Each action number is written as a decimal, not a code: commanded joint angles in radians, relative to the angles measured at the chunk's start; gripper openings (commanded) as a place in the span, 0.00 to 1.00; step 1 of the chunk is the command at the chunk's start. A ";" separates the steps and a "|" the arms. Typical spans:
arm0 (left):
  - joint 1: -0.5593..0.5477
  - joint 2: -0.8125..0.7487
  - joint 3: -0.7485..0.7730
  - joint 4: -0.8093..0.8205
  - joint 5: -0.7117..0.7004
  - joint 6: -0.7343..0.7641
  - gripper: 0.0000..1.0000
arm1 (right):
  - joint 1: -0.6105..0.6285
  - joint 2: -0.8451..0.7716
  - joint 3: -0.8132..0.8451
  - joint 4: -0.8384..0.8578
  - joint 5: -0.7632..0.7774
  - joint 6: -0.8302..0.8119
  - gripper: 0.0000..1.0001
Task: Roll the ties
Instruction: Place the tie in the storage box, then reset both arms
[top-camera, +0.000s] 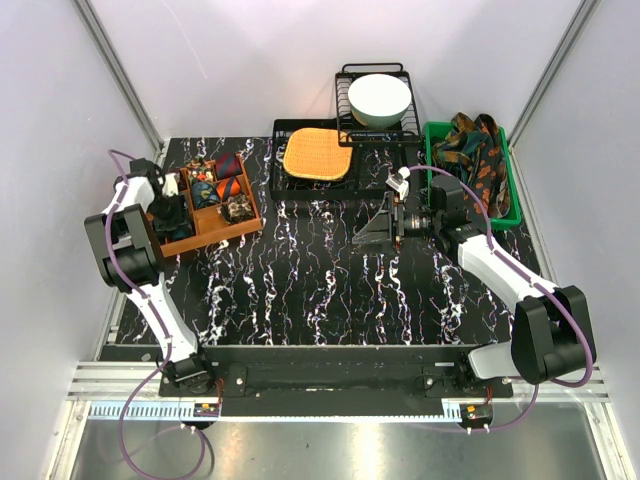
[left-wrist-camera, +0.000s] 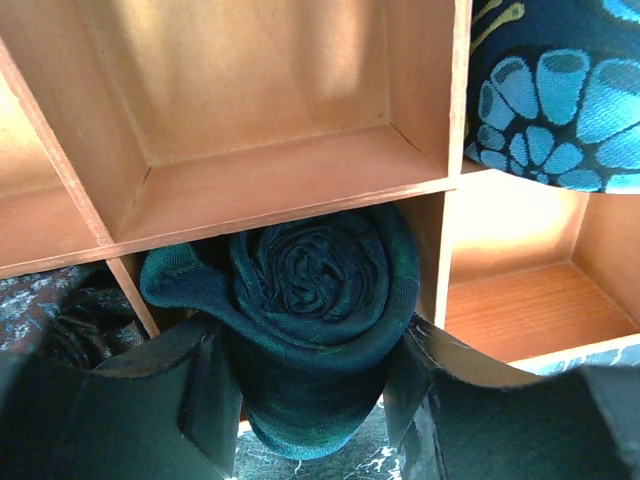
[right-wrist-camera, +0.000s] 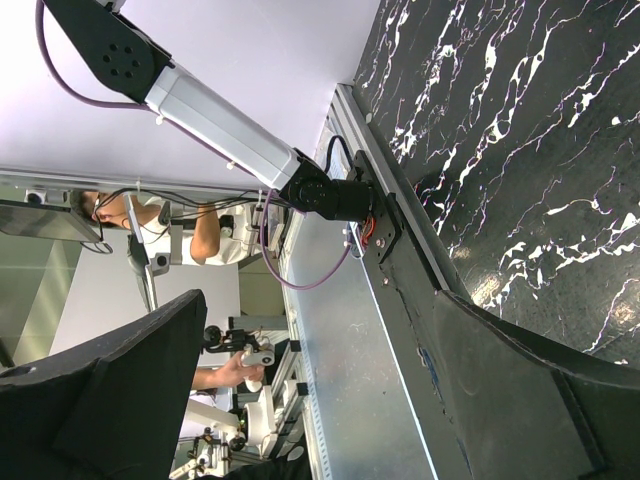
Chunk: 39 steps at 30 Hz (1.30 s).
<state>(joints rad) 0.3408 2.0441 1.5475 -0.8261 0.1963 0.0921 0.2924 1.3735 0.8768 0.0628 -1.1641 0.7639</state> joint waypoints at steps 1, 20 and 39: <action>-0.008 -0.016 -0.024 0.031 -0.047 -0.014 0.47 | -0.007 -0.017 0.019 0.005 -0.019 -0.018 1.00; -0.031 -0.124 0.000 0.010 -0.080 -0.011 0.75 | -0.009 -0.021 0.022 0.003 -0.017 -0.021 1.00; -0.063 -0.265 -0.003 0.022 -0.139 -0.006 0.97 | -0.007 -0.037 0.024 0.000 -0.020 -0.018 1.00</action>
<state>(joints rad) 0.2966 1.8900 1.5436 -0.8349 0.0959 0.0776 0.2924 1.3731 0.8768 0.0624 -1.1683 0.7624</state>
